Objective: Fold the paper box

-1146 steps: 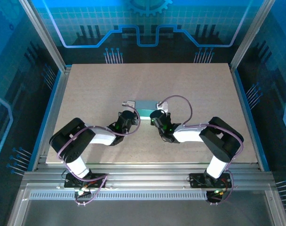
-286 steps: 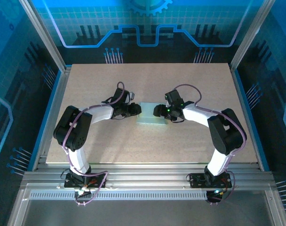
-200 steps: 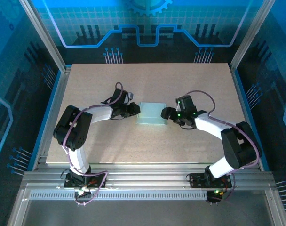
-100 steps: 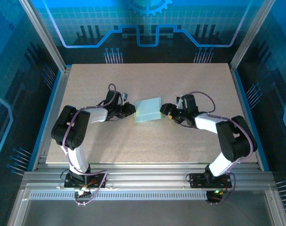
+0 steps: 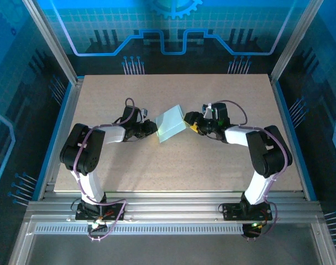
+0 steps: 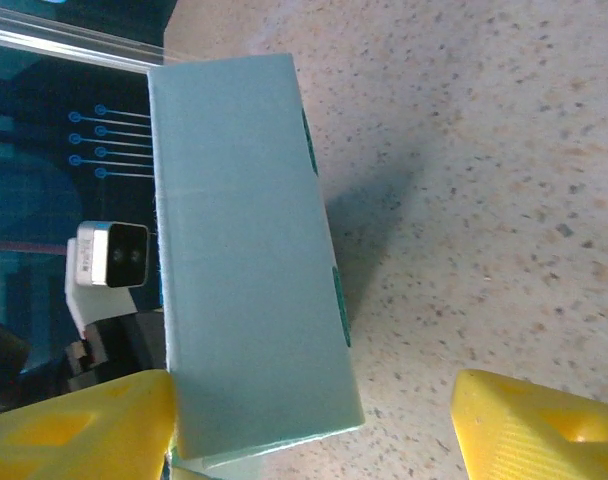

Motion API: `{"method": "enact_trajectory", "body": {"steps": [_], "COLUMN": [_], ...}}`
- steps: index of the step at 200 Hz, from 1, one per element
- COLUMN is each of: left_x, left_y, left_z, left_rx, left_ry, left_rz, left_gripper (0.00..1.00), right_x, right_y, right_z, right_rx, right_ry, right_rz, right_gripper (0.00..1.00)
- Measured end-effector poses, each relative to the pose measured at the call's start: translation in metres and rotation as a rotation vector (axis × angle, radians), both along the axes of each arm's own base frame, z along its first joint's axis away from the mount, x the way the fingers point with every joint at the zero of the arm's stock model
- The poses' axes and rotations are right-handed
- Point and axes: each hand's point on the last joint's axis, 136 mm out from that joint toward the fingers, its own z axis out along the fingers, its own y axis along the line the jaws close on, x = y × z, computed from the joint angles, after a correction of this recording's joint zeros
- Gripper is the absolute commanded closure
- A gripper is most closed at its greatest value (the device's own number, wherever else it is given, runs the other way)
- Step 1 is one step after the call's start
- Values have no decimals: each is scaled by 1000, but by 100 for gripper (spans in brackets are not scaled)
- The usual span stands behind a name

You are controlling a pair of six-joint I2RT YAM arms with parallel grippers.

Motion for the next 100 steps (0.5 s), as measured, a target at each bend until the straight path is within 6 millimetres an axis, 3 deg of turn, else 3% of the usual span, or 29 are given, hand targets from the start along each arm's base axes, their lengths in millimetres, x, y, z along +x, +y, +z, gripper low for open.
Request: {"method": "enact_trajectory", "body": {"steps": [57, 100], "left_x": [-2, -3], "left_y": [0, 0], "left_z": [-2, -3], "left_rx": [2, 6], "left_ry": [11, 16], "left_rz": [-3, -4], "left_gripper": [81, 75], "right_x": [4, 3], "right_y": [7, 7], "right_z": [14, 16], "right_rx": [2, -15], "right_ry": [-54, -73], "right_rz": [56, 73], "right_gripper": [49, 54]}}
